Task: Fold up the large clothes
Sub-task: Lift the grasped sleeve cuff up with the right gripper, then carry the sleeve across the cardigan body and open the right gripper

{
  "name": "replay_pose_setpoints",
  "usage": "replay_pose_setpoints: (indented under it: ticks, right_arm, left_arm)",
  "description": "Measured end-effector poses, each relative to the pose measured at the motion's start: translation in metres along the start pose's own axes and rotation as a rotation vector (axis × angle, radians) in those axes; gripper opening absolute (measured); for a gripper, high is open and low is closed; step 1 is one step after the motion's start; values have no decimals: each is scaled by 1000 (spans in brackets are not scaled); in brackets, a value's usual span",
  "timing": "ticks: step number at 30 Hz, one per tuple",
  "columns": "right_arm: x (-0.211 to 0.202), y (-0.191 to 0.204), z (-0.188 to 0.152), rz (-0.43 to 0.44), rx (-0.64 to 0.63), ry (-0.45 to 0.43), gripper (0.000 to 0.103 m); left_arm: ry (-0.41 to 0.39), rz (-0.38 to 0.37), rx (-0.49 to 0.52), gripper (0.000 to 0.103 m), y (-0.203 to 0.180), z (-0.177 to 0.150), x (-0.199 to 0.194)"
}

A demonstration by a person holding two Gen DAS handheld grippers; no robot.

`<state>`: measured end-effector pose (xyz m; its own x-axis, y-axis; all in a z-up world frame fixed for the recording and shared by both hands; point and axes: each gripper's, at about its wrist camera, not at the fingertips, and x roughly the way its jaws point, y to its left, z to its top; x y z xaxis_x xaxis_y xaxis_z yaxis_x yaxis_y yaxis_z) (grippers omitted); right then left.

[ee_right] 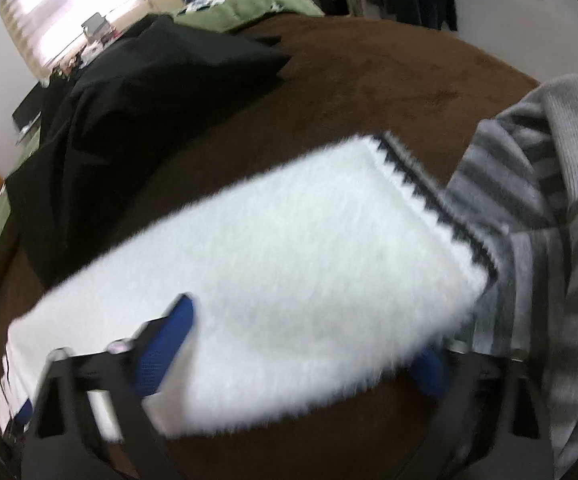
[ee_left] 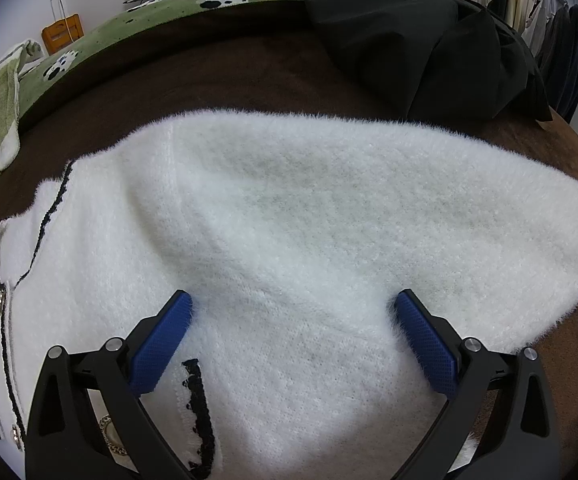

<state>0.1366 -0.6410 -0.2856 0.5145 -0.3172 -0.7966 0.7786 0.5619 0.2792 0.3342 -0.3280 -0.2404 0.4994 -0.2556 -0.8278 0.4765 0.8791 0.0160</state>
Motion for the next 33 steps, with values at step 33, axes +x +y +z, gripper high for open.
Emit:
replay_pose_setpoints:
  ticks: [33]
  right_arm:
    - [-200,182,11,296,-407,-260,9]
  left_arm:
    - [5,-16,-71,97,31,0,-54]
